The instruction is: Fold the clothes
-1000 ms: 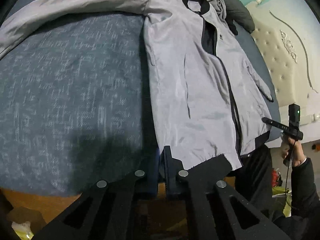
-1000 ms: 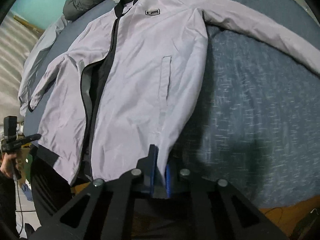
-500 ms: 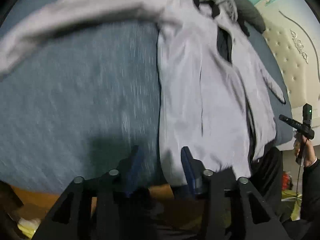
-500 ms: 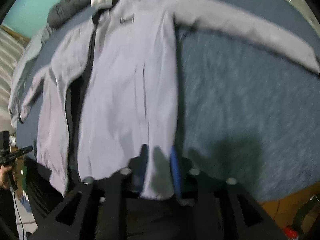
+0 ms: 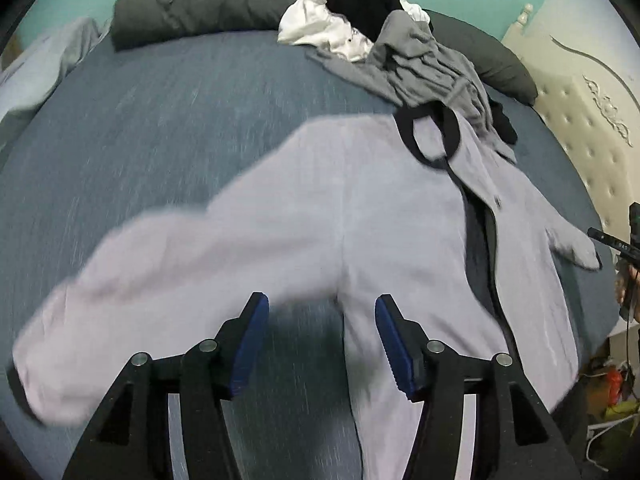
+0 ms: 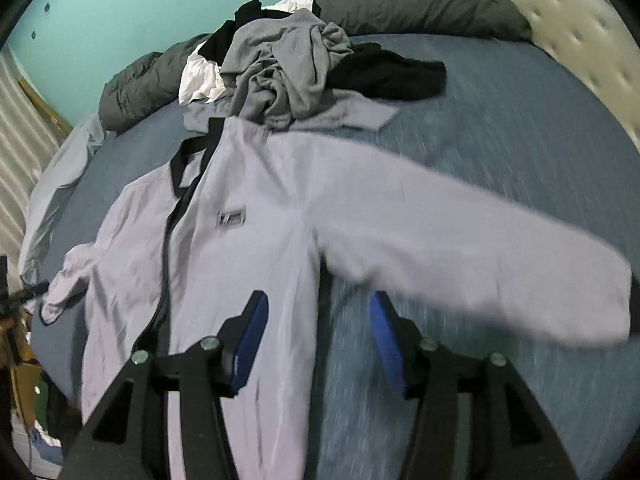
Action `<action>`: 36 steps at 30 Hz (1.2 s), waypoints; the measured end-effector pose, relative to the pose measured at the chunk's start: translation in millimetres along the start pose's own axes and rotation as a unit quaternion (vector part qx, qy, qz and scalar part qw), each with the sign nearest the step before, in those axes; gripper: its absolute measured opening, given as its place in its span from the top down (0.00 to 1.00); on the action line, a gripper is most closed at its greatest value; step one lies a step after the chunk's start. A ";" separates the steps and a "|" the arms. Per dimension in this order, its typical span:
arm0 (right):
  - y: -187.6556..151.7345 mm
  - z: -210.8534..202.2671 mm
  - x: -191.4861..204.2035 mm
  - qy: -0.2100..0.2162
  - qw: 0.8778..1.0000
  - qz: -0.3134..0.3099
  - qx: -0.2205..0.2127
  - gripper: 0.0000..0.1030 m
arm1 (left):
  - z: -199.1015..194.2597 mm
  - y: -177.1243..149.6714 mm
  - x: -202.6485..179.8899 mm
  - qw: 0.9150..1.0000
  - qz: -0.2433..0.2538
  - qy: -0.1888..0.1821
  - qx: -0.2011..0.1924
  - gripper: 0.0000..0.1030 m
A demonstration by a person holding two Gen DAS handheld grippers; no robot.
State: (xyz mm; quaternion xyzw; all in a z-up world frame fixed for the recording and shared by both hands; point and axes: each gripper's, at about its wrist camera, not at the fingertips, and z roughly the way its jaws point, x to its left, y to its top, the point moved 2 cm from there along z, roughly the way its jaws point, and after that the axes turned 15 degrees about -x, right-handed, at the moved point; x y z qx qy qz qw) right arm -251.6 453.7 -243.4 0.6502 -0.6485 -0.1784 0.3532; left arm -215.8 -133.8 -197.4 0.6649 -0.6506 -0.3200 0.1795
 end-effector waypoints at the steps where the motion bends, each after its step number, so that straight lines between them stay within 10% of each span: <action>1: 10.1 12.4 1.2 0.000 1.000 -0.009 0.000 0.47 | 14.1 12.4 0.0 1.000 0.003 0.000 -0.002 0.42; 13: 82.9 149.6 1.5 0.012 0.997 -0.067 0.030 0.42 | 160.1 95.9 -8.5 0.999 0.036 -0.002 0.008 0.32; 27: 99.6 256.6 8.3 0.013 0.990 -0.122 0.066 0.39 | 246.9 110.0 -23.4 0.995 0.082 -0.021 0.043 0.32; 30: 96.5 269.8 9.9 0.007 0.987 -0.140 0.078 0.39 | 256.3 102.7 -25.6 0.994 0.092 -0.024 0.053 0.51; 36: 92.7 267.8 20.8 -0.016 0.981 -0.183 0.057 0.94 | 259.4 92.7 -42.2 0.990 0.131 -0.018 0.047 0.89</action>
